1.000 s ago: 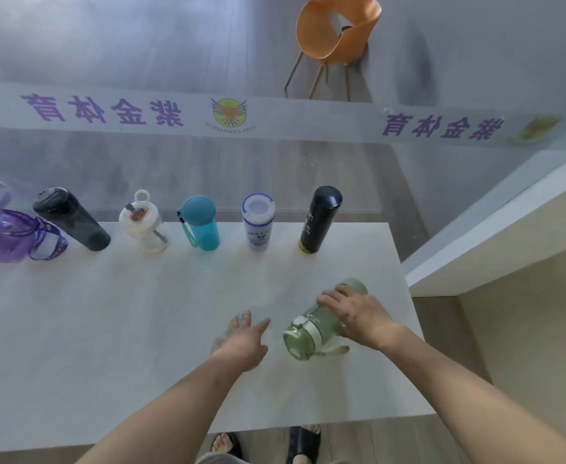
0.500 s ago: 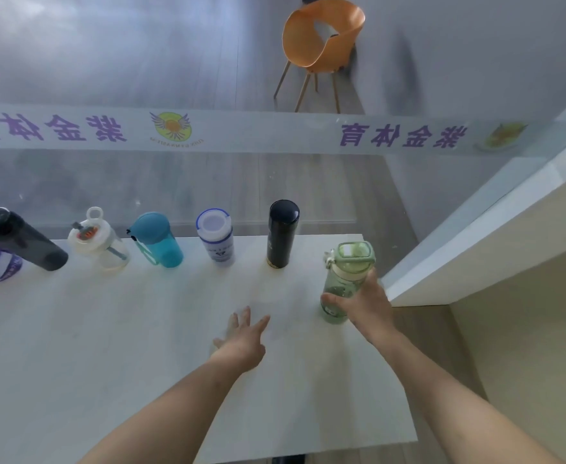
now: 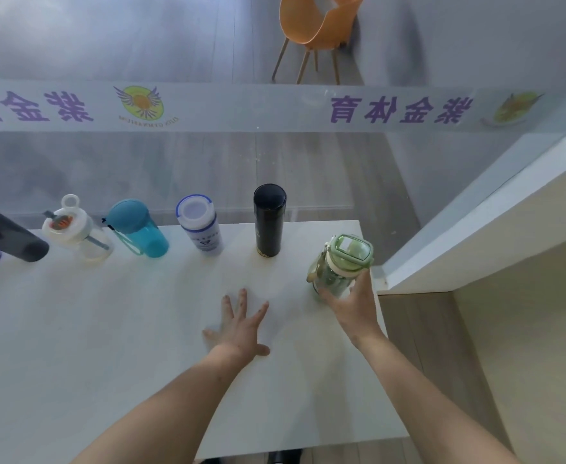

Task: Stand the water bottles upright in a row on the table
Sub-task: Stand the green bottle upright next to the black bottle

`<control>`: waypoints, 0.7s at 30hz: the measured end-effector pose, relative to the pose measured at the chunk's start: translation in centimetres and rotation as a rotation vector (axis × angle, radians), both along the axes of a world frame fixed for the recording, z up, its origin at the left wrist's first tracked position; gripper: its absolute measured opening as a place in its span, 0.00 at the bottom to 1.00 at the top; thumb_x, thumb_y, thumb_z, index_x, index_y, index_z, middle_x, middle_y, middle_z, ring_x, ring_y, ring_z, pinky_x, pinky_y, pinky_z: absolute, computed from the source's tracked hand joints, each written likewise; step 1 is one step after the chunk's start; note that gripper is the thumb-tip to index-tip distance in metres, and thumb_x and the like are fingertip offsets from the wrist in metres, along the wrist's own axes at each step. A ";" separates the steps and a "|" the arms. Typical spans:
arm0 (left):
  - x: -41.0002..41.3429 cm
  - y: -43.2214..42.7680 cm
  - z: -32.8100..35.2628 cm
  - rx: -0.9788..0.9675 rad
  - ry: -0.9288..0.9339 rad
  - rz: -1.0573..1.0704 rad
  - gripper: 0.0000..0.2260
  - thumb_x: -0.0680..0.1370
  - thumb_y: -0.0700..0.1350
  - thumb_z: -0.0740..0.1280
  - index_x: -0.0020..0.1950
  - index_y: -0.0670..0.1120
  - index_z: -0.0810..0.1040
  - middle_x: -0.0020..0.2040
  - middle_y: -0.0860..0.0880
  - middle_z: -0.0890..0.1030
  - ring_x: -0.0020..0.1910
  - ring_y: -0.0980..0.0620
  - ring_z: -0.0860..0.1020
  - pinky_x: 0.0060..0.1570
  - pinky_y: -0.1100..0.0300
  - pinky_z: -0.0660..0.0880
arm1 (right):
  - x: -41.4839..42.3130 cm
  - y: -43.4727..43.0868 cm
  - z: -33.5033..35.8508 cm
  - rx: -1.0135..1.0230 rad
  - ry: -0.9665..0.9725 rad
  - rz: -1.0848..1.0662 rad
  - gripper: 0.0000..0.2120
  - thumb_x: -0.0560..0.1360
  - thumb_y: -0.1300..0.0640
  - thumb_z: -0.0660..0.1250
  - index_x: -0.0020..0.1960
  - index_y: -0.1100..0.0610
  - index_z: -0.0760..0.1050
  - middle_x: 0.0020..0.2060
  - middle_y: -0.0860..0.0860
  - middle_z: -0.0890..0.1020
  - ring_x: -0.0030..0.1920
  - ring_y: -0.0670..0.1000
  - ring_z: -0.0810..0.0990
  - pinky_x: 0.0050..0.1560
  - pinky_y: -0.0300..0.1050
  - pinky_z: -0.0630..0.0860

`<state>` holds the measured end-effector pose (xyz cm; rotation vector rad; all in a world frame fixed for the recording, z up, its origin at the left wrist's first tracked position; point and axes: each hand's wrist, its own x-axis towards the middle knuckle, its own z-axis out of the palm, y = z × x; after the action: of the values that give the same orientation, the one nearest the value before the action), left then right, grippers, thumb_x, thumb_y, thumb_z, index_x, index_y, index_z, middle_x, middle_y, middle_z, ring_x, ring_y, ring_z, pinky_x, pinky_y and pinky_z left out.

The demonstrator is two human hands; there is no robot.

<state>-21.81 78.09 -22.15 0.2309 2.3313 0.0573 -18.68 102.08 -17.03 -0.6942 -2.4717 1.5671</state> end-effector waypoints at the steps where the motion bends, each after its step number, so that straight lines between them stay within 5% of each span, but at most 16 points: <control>1: -0.1 0.0 0.0 -0.006 0.005 -0.007 0.51 0.74 0.64 0.75 0.80 0.70 0.36 0.80 0.52 0.25 0.80 0.39 0.29 0.65 0.19 0.59 | 0.2 0.3 -0.3 0.011 0.000 0.014 0.32 0.69 0.43 0.80 0.65 0.38 0.65 0.61 0.39 0.74 0.63 0.41 0.74 0.64 0.48 0.75; 5: -0.6 0.1 0.1 0.018 -0.036 0.003 0.53 0.73 0.63 0.76 0.78 0.72 0.35 0.79 0.54 0.24 0.80 0.41 0.28 0.64 0.18 0.58 | 0.3 1.1 -1.5 -0.016 -0.002 0.008 0.32 0.68 0.50 0.79 0.66 0.42 0.66 0.62 0.39 0.74 0.66 0.43 0.75 0.69 0.54 0.76; 10: -0.6 0.0 0.1 0.029 -0.039 0.007 0.52 0.73 0.62 0.76 0.78 0.73 0.35 0.79 0.55 0.24 0.80 0.41 0.28 0.64 0.18 0.57 | -1.3 0.0 -1.5 0.029 0.021 -0.067 0.38 0.68 0.50 0.82 0.67 0.44 0.61 0.64 0.48 0.78 0.64 0.49 0.79 0.61 0.56 0.82; 21: -0.7 0.0 0.1 0.039 -0.037 0.017 0.52 0.73 0.60 0.77 0.78 0.73 0.37 0.80 0.56 0.25 0.80 0.43 0.28 0.64 0.18 0.58 | -7.8 1.0 -1.6 0.067 0.087 -0.167 0.37 0.70 0.51 0.81 0.69 0.44 0.60 0.59 0.42 0.73 0.57 0.47 0.74 0.59 0.48 0.75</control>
<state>-22.46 78.08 -22.10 0.2274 2.2973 0.1143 -26.50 103.10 -18.67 -0.7820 -2.3270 1.4171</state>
